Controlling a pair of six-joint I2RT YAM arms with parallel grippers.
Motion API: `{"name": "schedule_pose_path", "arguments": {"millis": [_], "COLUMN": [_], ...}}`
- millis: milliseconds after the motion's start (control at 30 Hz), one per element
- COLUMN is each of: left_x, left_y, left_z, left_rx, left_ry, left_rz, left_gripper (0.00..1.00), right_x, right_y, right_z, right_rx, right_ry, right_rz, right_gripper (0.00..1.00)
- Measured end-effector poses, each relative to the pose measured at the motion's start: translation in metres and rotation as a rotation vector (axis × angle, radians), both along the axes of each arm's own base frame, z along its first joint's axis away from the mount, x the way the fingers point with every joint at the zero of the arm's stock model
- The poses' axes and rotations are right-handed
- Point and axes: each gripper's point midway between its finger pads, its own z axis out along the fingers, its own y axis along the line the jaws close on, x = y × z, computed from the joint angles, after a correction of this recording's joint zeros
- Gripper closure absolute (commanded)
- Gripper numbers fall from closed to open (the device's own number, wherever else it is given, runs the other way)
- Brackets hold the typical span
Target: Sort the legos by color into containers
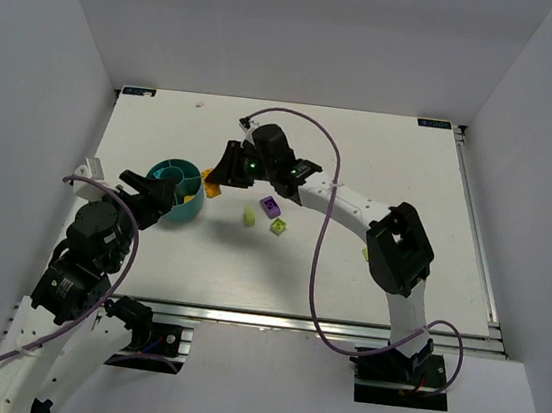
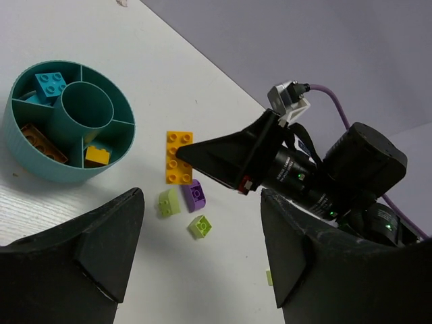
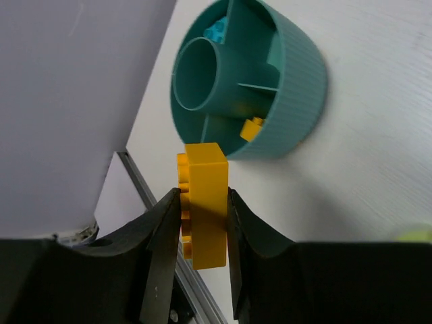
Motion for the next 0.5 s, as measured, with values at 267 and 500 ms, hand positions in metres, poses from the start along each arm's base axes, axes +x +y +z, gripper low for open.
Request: {"name": "schedule_pose_path", "arguments": {"millis": [267, 500], "left_x": [-0.007, -0.012], "left_y": [0.008, 0.015], "left_z": [-0.003, -0.008], "left_rx": [0.001, 0.014], "left_ry": [0.008, 0.023], "left_rz": [0.025, 0.053], "left_gripper": [0.21, 0.20], "right_x": [-0.036, -0.061], "right_y": [0.047, 0.045], "right_z": [0.030, 0.025], "right_rx": [0.180, 0.230], "right_ry": [-0.378, -1.061], "right_rz": [0.354, 0.776], "right_gripper": [1.00, 1.00]}}
